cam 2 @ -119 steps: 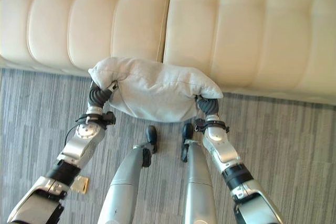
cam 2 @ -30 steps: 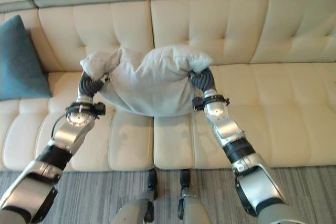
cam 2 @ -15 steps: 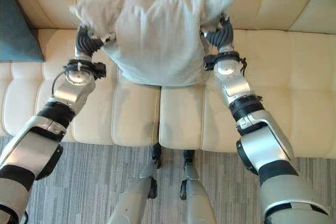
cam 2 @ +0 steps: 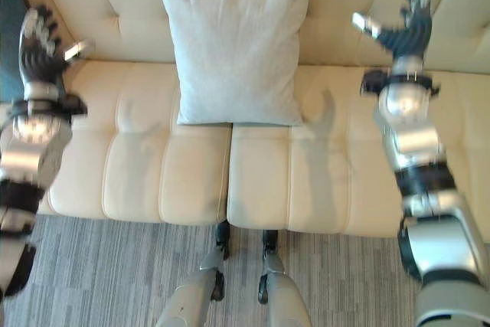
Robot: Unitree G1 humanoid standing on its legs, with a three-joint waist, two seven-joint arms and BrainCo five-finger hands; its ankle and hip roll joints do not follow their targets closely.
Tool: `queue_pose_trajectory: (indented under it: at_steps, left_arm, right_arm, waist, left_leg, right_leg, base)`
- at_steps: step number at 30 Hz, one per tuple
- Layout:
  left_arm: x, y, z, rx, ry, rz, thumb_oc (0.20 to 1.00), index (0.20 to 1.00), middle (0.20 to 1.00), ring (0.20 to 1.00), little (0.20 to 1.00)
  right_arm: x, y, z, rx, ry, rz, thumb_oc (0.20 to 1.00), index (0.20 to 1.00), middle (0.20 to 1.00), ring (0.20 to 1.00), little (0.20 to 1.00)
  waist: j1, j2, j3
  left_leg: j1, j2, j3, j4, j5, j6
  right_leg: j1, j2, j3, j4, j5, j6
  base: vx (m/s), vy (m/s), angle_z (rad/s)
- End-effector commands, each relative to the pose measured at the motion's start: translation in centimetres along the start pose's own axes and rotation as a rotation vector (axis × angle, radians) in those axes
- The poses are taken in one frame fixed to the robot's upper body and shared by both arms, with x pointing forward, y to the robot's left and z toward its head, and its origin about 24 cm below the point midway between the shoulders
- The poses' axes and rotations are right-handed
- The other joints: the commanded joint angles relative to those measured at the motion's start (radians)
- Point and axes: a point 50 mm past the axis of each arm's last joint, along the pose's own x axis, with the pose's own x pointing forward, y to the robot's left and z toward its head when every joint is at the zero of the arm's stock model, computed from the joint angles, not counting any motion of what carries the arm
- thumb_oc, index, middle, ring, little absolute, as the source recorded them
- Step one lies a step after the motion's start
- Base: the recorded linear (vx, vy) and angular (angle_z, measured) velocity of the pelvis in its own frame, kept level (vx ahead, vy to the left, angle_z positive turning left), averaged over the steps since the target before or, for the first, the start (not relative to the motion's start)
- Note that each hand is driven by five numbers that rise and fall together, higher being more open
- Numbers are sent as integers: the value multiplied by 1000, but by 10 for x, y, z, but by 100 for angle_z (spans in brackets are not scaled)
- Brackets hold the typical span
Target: Pick up all the scattered cushions and arrange them neatly on the sofa.
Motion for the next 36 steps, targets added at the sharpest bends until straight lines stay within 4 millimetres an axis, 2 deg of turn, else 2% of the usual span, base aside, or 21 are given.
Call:
queue_pose_trajectory:
  at_steps: [1,2,6,8,9,10,11,12,13,18,20,21,24,26,28,29,30,31,33,34,36]
  left_arm:
    - [-4,-17,-17,79,19,-109,1000,1000,1000,1000,1000]
    - [-35,-11,-41,111,115,-157,1000,1000,1000,1000,1000]
    - [-98,10,-94,248,379,-198,1000,1000,1000,1000,1000]
    - [-145,17,-125,196,581,-159,1000,1000,1000,1000,1000]
    - [-158,19,-132,213,629,-173,1000,1000,1000,1000,1000]
    - [-190,22,-147,231,758,-195,1000,1000,1000,1000,1000]
    - [-190,22,-147,231,759,-195,1000,1000,1000,1000,1000]
    - [-215,25,-157,249,857,-206,1000,1000,1000,1000,1000]
    - [-224,25,-159,254,888,-220,1000,1000,1000,1000,1000]
    - [-237,28,-164,297,941,-270,1000,1000,1000,1000,1000]
    - [-234,31,-164,326,931,-274,1000,1000,1000,1000,1000]
    - [-223,34,-162,346,899,-266,1000,1000,1000,1000,1000]
    - [-214,36,-160,370,873,-257,1000,1000,1000,1000,1000]
    - [-213,36,-161,372,882,-244,1000,1000,1000,1000,1000]
    - [-217,34,-162,370,888,-237,1000,1000,1000,1000,1000]
    - [-217,34,-162,370,888,-238,1000,1000,1000,1000,1000]
    - [-216,27,-163,354,884,-237,1000,1000,1000,1000,1000]
    - [-217,24,-164,346,888,-238,1000,1000,1000,1000,1000]
    - [-215,14,-166,323,881,-241,1000,1000,1000,1000,1000]
    - [-210,5,-165,291,867,-242,1000,1000,1000,1000,1000]
    - [-207,-2,-165,284,857,-258,1000,1000,1000,1000,1000]
  right_arm:
    - [-7,8,-13,-72,-3,121,1000,1000,1000,1000,1000]
    - [-35,-1,-32,-124,70,187,1000,1000,1000,1000,1000]
    - [-94,-12,-80,-163,306,274,1000,1000,1000,1000,1000]
    - [-126,-21,-106,-215,458,293,1000,1000,1000,1000,1000]
    - [-139,-22,-116,-225,519,303,1000,1000,1000,1000,1000]
    - [-169,-30,-135,-287,651,323,1000,1000,1000,1000,1000]
    - [-170,-30,-135,-288,652,323,1000,1000,1000,1000,1000]
    - [-197,-37,-151,-342,772,332,1000,1000,1000,1000,1000]
    - [-211,-40,-157,-370,828,339,1000,1000,1000,1000,1000]
    - [-238,-39,-170,-385,940,364,1000,1000,1000,1000,1000]
    - [-246,-34,-174,-393,970,386,1000,1000,1000,1000,1000]
    - [-245,-22,-176,-358,967,387,1000,1000,1000,1000,1000]
    - [-251,-16,-179,-336,988,387,1000,1000,1000,1000,1000]
    - [-263,-18,-183,-339,1039,380,1000,1000,1000,1000,1000]
    - [-264,-20,-182,-347,1041,362,1000,1000,1000,1000,1000]
    - [-264,-20,-182,-347,1041,362,1000,1000,1000,1000,1000]
    - [-260,-19,-182,-343,1030,356,1000,1000,1000,1000,1000]
    - [-259,-18,-183,-336,1034,354,1000,1000,1000,1000,1000]
    - [-254,-19,-182,-325,1021,324,1000,1000,1000,1000,1000]
    - [-248,-23,-181,-340,1007,309,1000,1000,1000,1000,1000]
    - [-242,-25,-181,-352,997,300,1000,1000,1000,1000,1000]
  waist:
    - [-3,-33,-118]
    - [-8,-39,-131]
    - [-20,-52,-166]
    - [-24,-58,-177]
    - [-26,-60,-187]
    - [-28,-64,-208]
    - [-27,-64,-208]
    - [-30,-68,-222]
    - [-31,-70,-225]
    - [-39,-78,-222]
    - [-46,-81,-206]
    - [-47,-82,-169]
    - [-33,-72,-139]
    - [-13,-53,-140]
    - [-2,-54,-145]
    - [0,-52,-147]
    - [12,-61,-146]
    - [20,-64,-152]
    - [20,-61,-149]
    - [18,-54,-131]
    - [9,-57,-118]
  left_leg:
    - [79,-9,32,-8,-109,-38]
    - [105,-8,34,-8,-118,-35]
    - [164,-5,48,-8,-136,-28]
    - [201,-3,56,-8,-147,-21]
    - [206,-4,58,-8,-145,-18]
    - [233,-5,67,-7,-154,-12]
    - [235,-4,68,-8,-154,-12]
    - [257,-6,75,-4,-163,-7]
    - [267,-7,77,0,-168,-5]
    - [282,-12,98,2,-174,5]
    - [269,-12,115,-1,-166,9]
    - [235,2,131,8,-150,15]
    - [188,30,133,39,-127,16]
    - [154,52,123,34,-87,16]
    - [131,55,110,31,-65,9]
    - [127,59,111,32,-63,9]
    - [105,59,107,29,-43,-4]
    - [82,65,107,33,-27,-13]
    - [32,73,98,43,9,-34]
    - [-9,82,96,49,36,-64]
    - [-17,61,73,67,4,-56]
  right_leg:
    - [39,-87,54,4,-58,119]
    - [68,-88,48,-1,-62,122]
    - [122,-89,45,-8,-66,124]
    - [145,-87,52,0,-71,127]
    - [146,-87,53,2,-68,127]
    - [161,-88,61,8,-67,129]
    - [162,-88,61,8,-68,129]
    - [173,-88,69,14,-68,131]
    - [178,-89,74,19,-67,132]
    - [170,-89,95,21,-40,144]
    - [133,-85,111,29,-10,159]
    - [79,-80,102,90,-5,166]
    - [76,-82,64,224,-91,144]
    - [111,-77,72,437,-163,119]
    - [139,-63,102,461,-171,116]
    - [136,-60,103,459,-168,115]
    - [203,-38,113,368,-241,100]
    - [224,-24,115,317,-273,80]
    - [253,15,126,194,-282,49]
    - [241,35,118,155,-266,40]
    - [221,28,103,134,-238,43]
  base:
    - [125,7,-11]
    - [98,15,-21]
    - [34,12,-13]
    - [-28,31,-10]
    - [-41,61,-22]
    - [-18,42,-21]
    - [-47,75,-19]
    - [-64,60,-15]
    - [-64,60,-19]
    - [-144,58,-14]
    - [-343,30,-38]
    - [-560,0,-45]
    - [-348,-17,-50]
    - [-411,-47,-15]
    - [-272,-117,23]
    - [-240,-176,19]
    - [-116,-129,15]
    - [-187,-211,-9]
    - [-311,-248,-14]
    - [-437,-231,17]
    - [-378,-125,76]
